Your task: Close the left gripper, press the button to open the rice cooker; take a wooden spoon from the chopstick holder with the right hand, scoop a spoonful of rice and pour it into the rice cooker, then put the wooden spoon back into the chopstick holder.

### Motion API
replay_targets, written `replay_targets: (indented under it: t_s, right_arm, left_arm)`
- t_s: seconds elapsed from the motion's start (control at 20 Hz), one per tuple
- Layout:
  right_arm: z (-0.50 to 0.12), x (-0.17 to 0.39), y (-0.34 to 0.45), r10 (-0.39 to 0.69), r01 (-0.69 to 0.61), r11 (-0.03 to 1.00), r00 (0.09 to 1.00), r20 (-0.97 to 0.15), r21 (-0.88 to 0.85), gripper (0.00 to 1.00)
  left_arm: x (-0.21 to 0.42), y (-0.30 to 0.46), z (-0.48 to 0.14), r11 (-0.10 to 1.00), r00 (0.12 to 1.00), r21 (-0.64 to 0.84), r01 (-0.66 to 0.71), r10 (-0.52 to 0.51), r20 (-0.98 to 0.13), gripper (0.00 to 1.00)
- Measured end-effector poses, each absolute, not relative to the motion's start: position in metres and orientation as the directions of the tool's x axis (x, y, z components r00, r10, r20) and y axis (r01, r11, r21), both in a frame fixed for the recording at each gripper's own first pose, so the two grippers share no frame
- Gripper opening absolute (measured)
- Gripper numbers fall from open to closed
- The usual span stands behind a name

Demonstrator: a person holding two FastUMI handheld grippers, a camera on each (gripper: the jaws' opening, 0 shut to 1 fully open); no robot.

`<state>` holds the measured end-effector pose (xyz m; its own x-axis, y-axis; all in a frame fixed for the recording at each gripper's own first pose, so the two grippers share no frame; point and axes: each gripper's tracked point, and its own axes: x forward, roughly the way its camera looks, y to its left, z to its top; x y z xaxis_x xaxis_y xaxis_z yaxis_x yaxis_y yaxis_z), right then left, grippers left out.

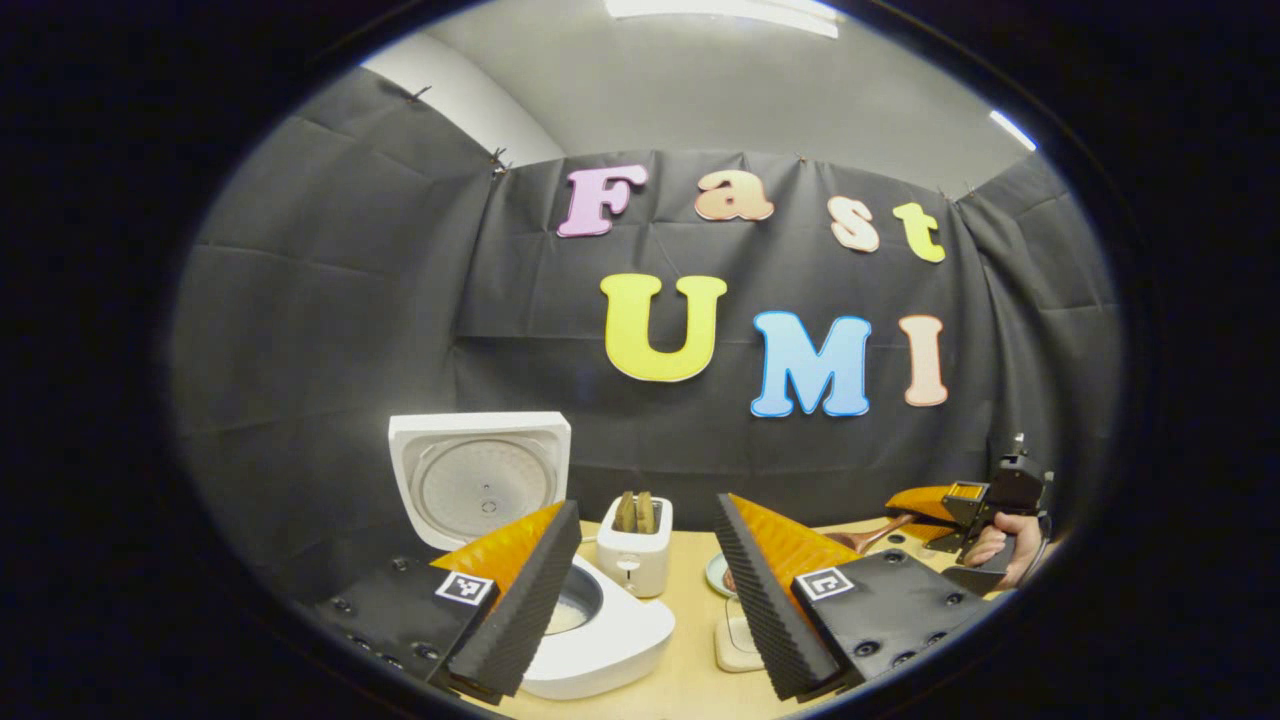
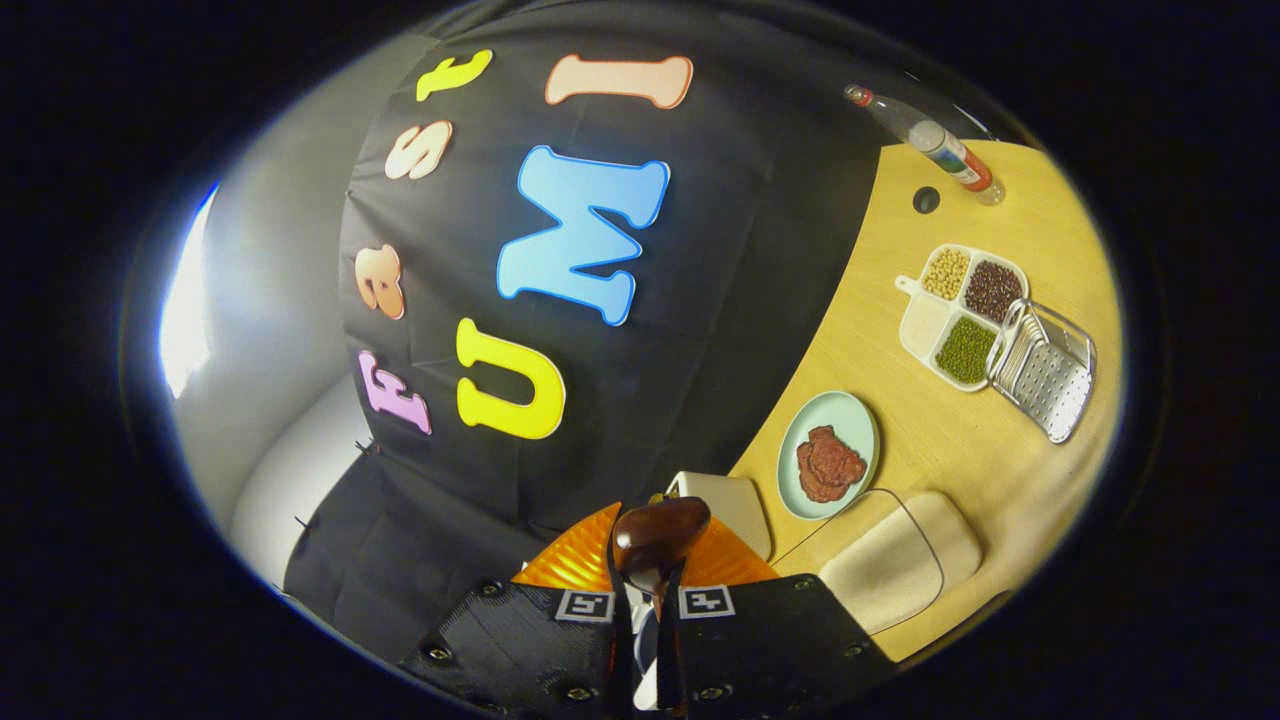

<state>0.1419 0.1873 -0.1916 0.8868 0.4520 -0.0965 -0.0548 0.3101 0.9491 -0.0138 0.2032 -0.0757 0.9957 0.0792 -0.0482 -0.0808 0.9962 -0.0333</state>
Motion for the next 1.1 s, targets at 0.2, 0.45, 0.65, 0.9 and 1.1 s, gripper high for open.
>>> replay_targets:
  t_s: [0.2,0.45,0.65,0.9,1.1]
  right_arm:
    - [-0.186,0.144,0.208,0.478,-0.057,0.287,0.874,-0.092,0.956,0.09]
    - [-0.174,0.144,0.249,0.514,-0.084,0.276,0.854,-0.073,0.958,0.09]
    - [-0.165,0.144,0.301,0.583,-0.12,0.26,0.811,-0.057,0.958,0.09]
    - [-0.165,0.149,0.367,0.66,-0.143,0.251,0.748,-0.061,0.957,0.09]
    - [-0.16,0.154,0.414,0.704,-0.182,0.266,0.708,-0.062,0.947,0.09]
  left_arm:
    - [-0.016,0.221,-0.079,0.995,0.995,-0.014,-0.096,0.096,-0.022,0.92]
    - [-0.013,0.237,-0.09,0.995,0.996,-0.047,-0.09,0.089,-0.032,0.97]
    - [-0.022,0.252,-0.095,0.994,0.994,-0.05,-0.101,0.099,-0.043,0.97]
    - [-0.033,0.274,-0.1,0.991,0.99,-0.016,-0.136,0.135,-0.044,0.97]
    - [-0.037,0.282,-0.102,0.991,0.991,-0.029,-0.132,0.131,-0.04,0.96]
